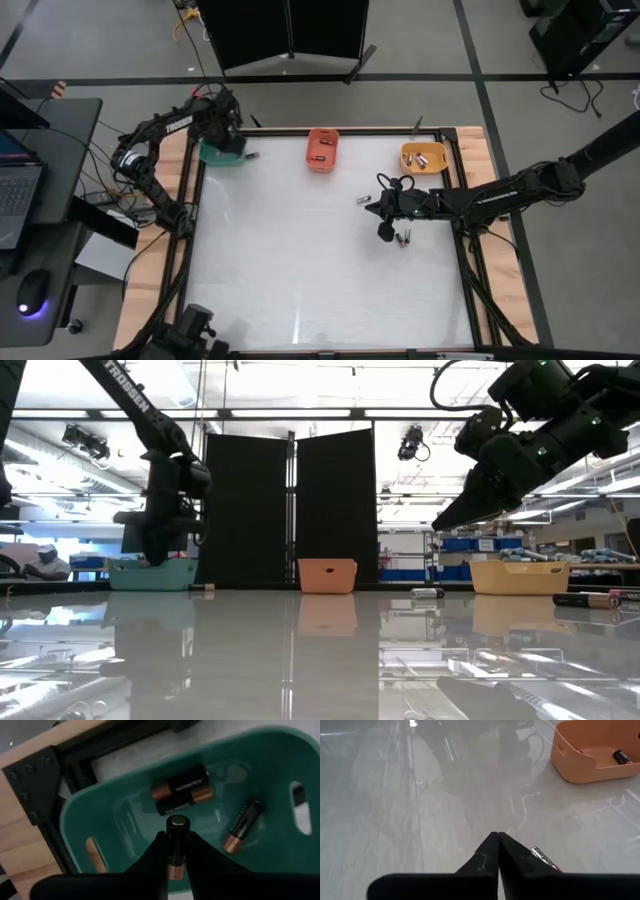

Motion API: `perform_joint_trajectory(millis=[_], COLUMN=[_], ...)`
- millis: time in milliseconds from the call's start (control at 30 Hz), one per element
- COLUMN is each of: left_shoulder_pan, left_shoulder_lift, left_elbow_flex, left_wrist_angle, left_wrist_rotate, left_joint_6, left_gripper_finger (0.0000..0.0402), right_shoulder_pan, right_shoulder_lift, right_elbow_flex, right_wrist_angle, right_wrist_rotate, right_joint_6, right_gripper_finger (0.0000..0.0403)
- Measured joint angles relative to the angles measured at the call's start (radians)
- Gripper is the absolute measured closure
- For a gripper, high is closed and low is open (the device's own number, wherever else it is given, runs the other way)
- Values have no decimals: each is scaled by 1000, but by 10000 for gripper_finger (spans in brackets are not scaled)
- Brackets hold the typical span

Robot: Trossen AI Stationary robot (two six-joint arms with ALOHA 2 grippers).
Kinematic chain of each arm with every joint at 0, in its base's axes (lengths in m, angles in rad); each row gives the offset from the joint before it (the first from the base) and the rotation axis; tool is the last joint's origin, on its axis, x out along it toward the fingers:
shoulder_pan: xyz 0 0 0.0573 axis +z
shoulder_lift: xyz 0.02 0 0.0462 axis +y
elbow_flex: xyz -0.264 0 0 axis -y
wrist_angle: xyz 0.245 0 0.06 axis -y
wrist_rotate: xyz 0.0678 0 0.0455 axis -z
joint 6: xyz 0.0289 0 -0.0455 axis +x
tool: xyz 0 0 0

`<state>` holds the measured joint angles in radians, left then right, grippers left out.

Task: Sort batteries
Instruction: Put the bottom left copper battery into the green container

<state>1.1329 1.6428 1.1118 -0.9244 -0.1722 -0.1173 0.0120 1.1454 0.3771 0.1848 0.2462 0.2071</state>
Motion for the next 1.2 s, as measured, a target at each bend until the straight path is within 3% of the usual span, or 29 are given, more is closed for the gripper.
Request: perform_joint_trajectory(millis=[633,1200], left_shoulder_pan=[1,-28], left_shoulder_lift=[95,83], left_elbow_flex=[3,3], left_wrist_angle=[54,33], left_wrist_rotate=[5,35], left_joint_6=[-29,121], left_gripper_finger=[350,304], right_shoulder_pan=[0,0], right_shoulder_lift=[0,0], right_elbow_flex=[0,0], right_wrist_angle=[0,1], right_wrist_rotate=[0,23], right_joint_6=[0,-1], right_gripper_finger=[386,374])
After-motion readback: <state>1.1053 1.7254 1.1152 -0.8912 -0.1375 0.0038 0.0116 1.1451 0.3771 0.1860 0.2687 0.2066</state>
